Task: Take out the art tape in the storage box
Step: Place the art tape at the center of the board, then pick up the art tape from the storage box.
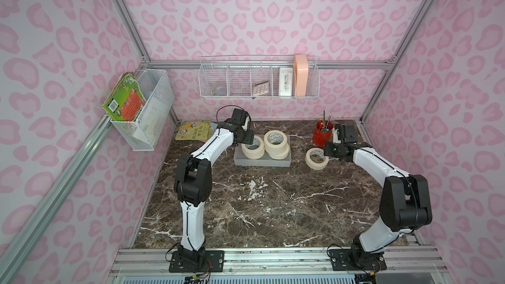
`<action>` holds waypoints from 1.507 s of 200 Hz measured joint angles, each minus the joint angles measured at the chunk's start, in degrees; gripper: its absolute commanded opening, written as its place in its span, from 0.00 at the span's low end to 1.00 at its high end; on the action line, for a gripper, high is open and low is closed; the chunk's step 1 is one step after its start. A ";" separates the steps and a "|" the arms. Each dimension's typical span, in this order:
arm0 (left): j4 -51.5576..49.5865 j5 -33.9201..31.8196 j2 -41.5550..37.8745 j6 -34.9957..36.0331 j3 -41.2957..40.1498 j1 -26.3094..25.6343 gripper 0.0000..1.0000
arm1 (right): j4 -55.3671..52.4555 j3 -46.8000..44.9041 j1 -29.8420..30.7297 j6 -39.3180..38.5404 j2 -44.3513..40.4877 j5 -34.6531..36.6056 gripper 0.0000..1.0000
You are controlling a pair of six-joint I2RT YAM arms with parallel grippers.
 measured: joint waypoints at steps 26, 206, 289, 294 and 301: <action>-1.07 -0.13 1.33 0.11 0.59 0.04 0.67 | -2.54 -0.02 1.68 -0.22 -3.82 0.63 0.60; -4.57 -3.82 1.46 0.74 3.30 0.66 0.00 | -10.51 11.34 19.85 -1.66 -3.13 -0.04 0.55; -6.08 -8.72 -10.47 4.42 -1.25 -4.37 0.00 | -9.64 34.38 29.66 -1.01 13.05 -4.98 0.59; -6.25 -8.87 -11.02 4.44 -1.66 -4.92 0.00 | -9.62 35.12 29.70 -0.92 13.70 -5.27 0.59; -6.34 -8.98 -11.72 4.44 -2.08 -5.51 0.00 | -9.75 36.06 29.70 -0.79 14.62 -5.55 0.59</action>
